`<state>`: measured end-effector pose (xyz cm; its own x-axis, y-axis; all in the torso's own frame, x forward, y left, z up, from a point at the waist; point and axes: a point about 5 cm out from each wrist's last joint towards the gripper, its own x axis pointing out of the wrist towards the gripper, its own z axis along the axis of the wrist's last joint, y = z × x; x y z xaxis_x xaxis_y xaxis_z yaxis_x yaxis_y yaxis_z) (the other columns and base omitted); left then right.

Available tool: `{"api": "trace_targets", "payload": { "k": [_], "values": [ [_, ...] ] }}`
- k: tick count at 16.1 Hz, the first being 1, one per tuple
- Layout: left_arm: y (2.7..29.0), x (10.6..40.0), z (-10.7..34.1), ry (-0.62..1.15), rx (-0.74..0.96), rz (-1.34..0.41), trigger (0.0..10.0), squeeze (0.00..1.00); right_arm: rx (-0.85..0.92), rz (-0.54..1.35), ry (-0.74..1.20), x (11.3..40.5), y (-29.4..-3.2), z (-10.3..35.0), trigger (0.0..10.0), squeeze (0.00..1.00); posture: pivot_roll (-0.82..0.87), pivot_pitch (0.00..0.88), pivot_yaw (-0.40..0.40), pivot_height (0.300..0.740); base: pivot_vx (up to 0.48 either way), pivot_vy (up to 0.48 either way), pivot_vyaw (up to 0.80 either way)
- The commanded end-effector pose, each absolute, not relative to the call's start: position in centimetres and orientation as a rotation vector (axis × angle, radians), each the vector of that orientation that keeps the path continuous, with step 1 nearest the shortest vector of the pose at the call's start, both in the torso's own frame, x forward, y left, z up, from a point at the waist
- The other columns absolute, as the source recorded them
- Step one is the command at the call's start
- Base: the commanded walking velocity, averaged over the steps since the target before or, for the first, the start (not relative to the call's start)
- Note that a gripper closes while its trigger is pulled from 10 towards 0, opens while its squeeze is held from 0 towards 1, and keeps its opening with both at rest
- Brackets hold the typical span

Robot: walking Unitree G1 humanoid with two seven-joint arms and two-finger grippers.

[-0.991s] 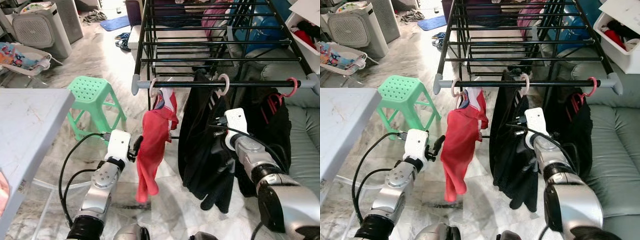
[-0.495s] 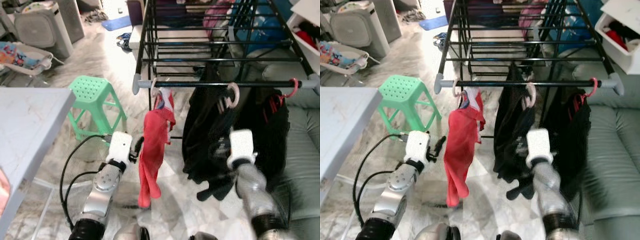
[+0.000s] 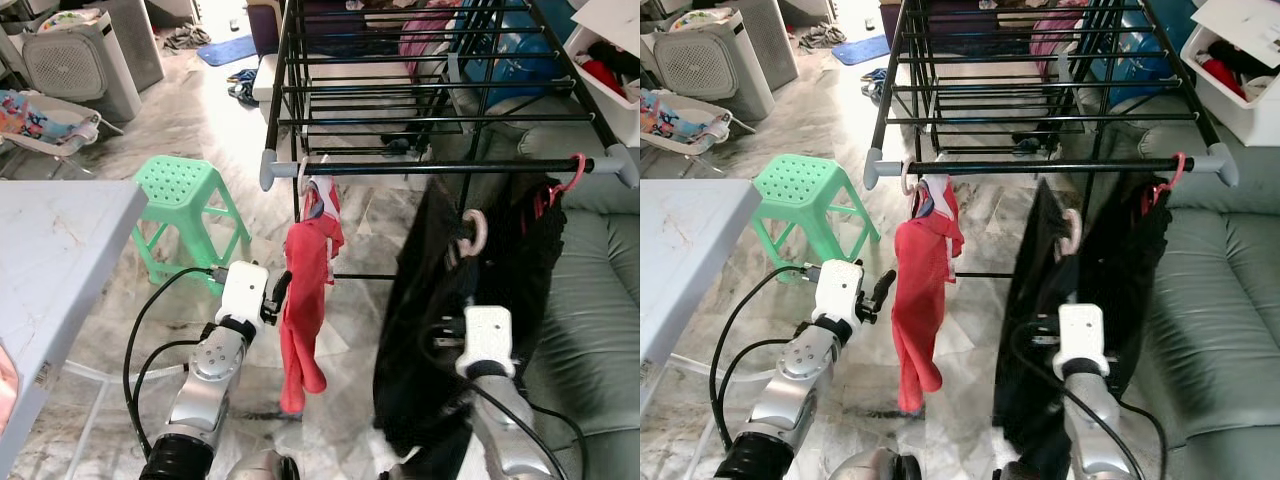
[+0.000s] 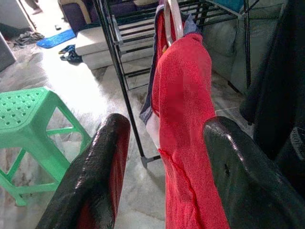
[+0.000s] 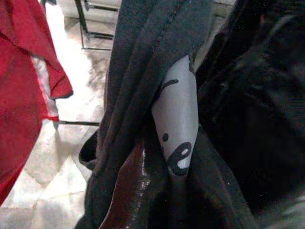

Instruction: Hang hanger

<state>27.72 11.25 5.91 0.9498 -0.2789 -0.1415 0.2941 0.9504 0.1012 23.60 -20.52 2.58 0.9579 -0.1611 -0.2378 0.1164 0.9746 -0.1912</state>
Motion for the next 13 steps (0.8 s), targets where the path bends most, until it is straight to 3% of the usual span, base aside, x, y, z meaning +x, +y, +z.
{"api": "trace_targets", "payload": {
  "k": [1, 13],
  "values": [
    [11.35, 27.59, 5.62, 0.136, 0.129, -0.289, 10.0, 0.0, -0.171, -0.144, 0.181, 24.27, -20.42, 4.27, 10.0, 0.0, -0.05, 0.0, 0.062, 0.74, -0.296, 0.0, 0.0],
    [11.34, 27.77, 5.49, 0.138, 0.131, -0.283, 10.0, 0.0, -0.15, -0.131, 0.182, 25.1, -19.79, 4.88, 10.0, 0.0, -0.05, 0.0, 0.057, 0.74, -0.366, 0.0, 0.0]
  ]
}}
